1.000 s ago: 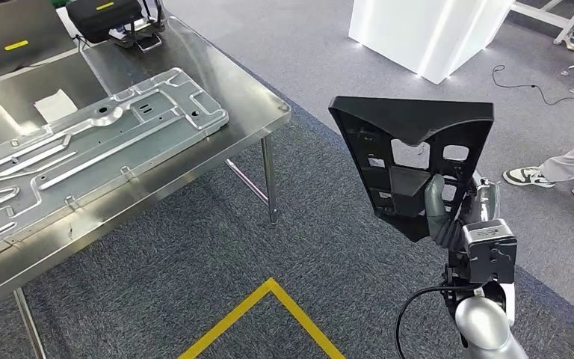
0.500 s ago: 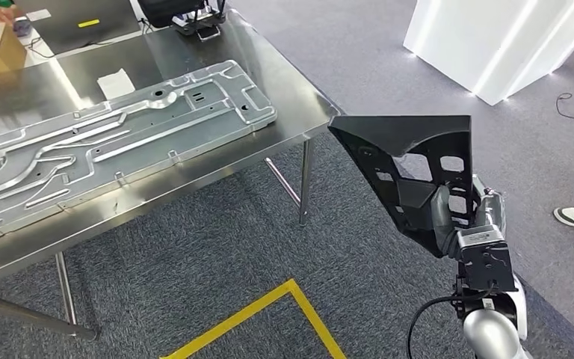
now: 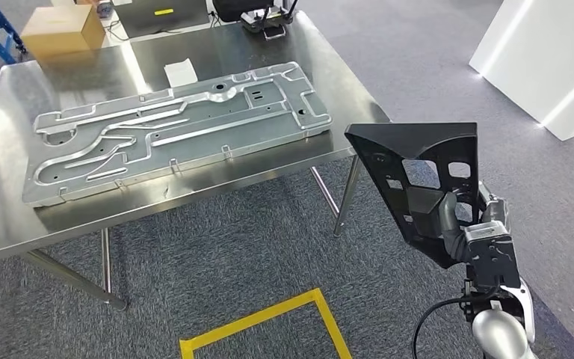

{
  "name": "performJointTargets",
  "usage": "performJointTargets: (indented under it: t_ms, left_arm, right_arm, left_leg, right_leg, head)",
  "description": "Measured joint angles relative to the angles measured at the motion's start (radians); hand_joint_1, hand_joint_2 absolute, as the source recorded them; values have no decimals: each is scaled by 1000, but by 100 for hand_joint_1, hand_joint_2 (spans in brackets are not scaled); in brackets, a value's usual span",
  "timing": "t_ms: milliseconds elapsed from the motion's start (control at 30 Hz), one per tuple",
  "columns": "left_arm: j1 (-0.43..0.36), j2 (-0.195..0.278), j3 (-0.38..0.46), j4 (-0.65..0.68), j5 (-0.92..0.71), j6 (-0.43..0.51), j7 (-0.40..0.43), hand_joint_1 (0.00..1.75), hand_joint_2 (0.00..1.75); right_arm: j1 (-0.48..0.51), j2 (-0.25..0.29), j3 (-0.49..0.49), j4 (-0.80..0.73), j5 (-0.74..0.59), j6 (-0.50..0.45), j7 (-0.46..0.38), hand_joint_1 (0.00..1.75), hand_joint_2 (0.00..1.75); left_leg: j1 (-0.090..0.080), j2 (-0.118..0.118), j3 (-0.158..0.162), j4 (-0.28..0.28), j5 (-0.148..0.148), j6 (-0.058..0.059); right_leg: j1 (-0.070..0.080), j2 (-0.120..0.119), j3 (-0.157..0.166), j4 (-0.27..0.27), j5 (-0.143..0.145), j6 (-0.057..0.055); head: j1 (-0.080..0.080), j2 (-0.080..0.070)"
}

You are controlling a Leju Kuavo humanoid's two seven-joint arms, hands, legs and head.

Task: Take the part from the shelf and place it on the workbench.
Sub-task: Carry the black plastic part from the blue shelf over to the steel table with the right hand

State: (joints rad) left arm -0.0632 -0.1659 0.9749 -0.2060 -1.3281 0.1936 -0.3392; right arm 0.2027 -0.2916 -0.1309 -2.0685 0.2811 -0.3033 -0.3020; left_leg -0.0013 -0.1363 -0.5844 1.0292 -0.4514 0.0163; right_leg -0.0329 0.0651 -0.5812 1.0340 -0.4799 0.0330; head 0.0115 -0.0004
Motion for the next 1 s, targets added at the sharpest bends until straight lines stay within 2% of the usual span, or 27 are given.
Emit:
performJointTargets:
  t_ms: [33,67,100,167,200,233,267,300,333,400,433,467,533,567,633,667,700,733,767,800,833,867,900,933,1000]
  left_arm:
    - [2,0,0,0,0,-1,-2,0,175]
    - [3,0,0,0,1,-3,-3,0,175]
    - [2,0,0,0,2,-4,-5,0,175]
    - [-2,-1,1,0,3,-7,-9,0,175]
    - [-5,0,1,0,3,-7,-10,0,175]
    - [-7,0,1,0,3,-7,-9,0,175]
    - [-9,0,1,0,3,-7,-8,0,175]
    - [-9,0,1,0,2,-7,-7,0,175]
    - [-8,0,1,0,1,-8,-6,0,175]
    - [-9,0,1,0,-2,-8,-5,0,175]
    - [-10,-1,1,0,-3,-10,-5,0,175]
    - [-10,-2,0,0,-4,-11,-5,0,175]
    - [-8,-5,0,0,-5,-14,-5,0,175]
    - [-7,-8,0,0,-5,-14,-5,0,175]
    - [-9,-14,0,0,-8,-14,-5,0,175]
    - [-10,-16,0,0,-10,-13,-4,0,175]
    - [-11,-18,0,0,-12,-13,-3,0,175]
    - [-12,-19,0,0,-14,-12,-2,0,175]
    - [-12,-20,-1,0,-15,-12,-1,0,175]
    - [-12,-21,-1,0,-17,-10,-1,0,175]
    - [-13,-22,-1,0,-18,-9,-1,0,175]
    - [-13,-23,-2,0,-20,-8,-2,0,175]
    - [-13,-24,-2,0,-22,-7,-2,0,175]
    - [-13,-25,-3,0,-22,-7,-2,0,175]
    - [-12,-26,-3,0,-21,-7,-4,0,175]
  right_arm:
    - [0,0,-2,2,0,0,0,175,175]
    - [0,0,-3,2,1,1,0,175,175]
    - [0,0,-4,3,1,1,0,175,175]
    - [4,1,-8,3,3,1,0,175,175]
    - [6,2,-10,3,5,1,0,175,175]
    - [8,2,-12,4,8,1,0,175,175]
    - [9,2,-14,4,11,1,0,175,175]
    - [10,2,-16,4,15,2,1,175,175]
    - [11,2,-18,4,18,2,1,175,175]
    - [14,2,-24,3,21,1,1,175,175]
    - [15,2,-28,3,21,1,2,175,175]
    - [16,2,-30,3,22,1,2,175,175]
    - [17,2,-33,3,23,1,2,175,175]
    - [17,2,-33,3,23,1,2,175,175]
    - [20,2,-37,1,27,0,2,175,175]
    - [22,2,-40,0,30,0,3,175,175]
    - [25,2,-43,-1,33,0,4,175,175]
    - [28,2,-46,-1,35,1,5,175,175]
    - [31,3,-48,-1,37,1,5,175,175]
    - [33,5,-50,-1,38,0,2,175,175]
    - [34,7,-50,-2,38,-2,-4,175,175]
    - [35,10,-51,-5,39,-4,-11,175,175]
    - [35,14,-51,-7,41,-7,-18,175,175]
    - [35,18,-51,-11,44,-10,-24,175,175]
    - [37,28,-50,-17,51,-15,-32,175,175]
  left_leg:
    - [1,-4,-2,0,0,-5]
    - [1,12,-4,7,-6,-11]
    - [-1,38,-14,28,-21,-16]
    - [-2,102,-60,130,-78,-24]
    - [0,115,-93,197,-108,-27]
    - [2,120,-120,251,-126,-30]
    - [2,122,-132,275,-127,-31]
    - [3,124,-124,260,-108,-30]
    - [2,132,-98,209,-75,-28]
    - [-5,176,-30,74,-19,-17]
    - [-9,195,-9,31,-6,-9]
    - [-13,206,0,9,-4,-3]
    - [-15,189,0,3,-5,9]
    - [-13,178,3,-3,-2,15]
    - [-8,156,11,-15,5,27]
    - [-6,144,12,-17,7,31]
    - [-6,131,12,-18,8,33]
    - [-7,118,11,-17,8,34]
    - [-7,104,11,-16,7,35]
    - [-8,93,13,-14,6,35]
    - [-8,83,15,-12,4,34]
    - [-7,73,18,-10,1,33]
    - [-9,66,20,-6,-3,30]
    - [-11,59,20,-3,-6,25]
    - [-13,52,16,-1,-9,15]
  right_leg:
    - [-1,-12,2,-2,1,-5]
    - [-2,-23,6,-5,1,-12]
    - [-3,-36,10,-9,1,-19]
    - [-1,-64,17,-13,-2,-31]
    - [0,-79,18,-13,-4,-34]
    - [2,-94,20,-13,-6,-35]
    - [2,-108,21,-12,-8,-35]
    - [2,-121,24,-12,-11,-34]
    - [3,-133,29,-11,-14,-31]
    - [6,-155,39,-10,-22,-24]
    - [9,-165,43,-10,-25,-19]
    - [12,-175,45,-10,-28,-13]
    - [14,-193,51,-15,-31,-2]
    - [12,-188,55,-13,-36,4]
    - [8,-136,40,32,-71,12]
    - [7,-102,14,86,-101,13]
    - [7,-81,-22,152,-131,13]
    - [7,-72,-57,212,-151,12]
    - [7,-69,-80,246,-151,12]
    - [8,-68,-87,244,-130,12]
    - [7,-67,-75,204,-92,10]
    - [7,-65,-52,140,-48,8]
    - [8,-61,-27,77,-16,5]
    - [8,-56,-9,31,2,1]
    - [12,-49,1,0,3,-6]
  head:
    - [0,0]
    - [-1,0]
    - [-3,0]
    - [-7,0]
    - [-8,0]
    - [-8,0]
    - [-8,0]
    - [-8,0]
    - [-8,0]
    - [-8,0]
    - [-8,0]
    - [-7,0]
    - [-6,0]
    - [-6,0]
    - [-3,0]
    - [-2,0]
    - [-1,0]
    - [-1,0]
    - [-1,0]
    - [-1,0]
    - [-1,0]
    - [-1,0]
    - [-1,0]
    - [-1,0]
    - [-2,0]
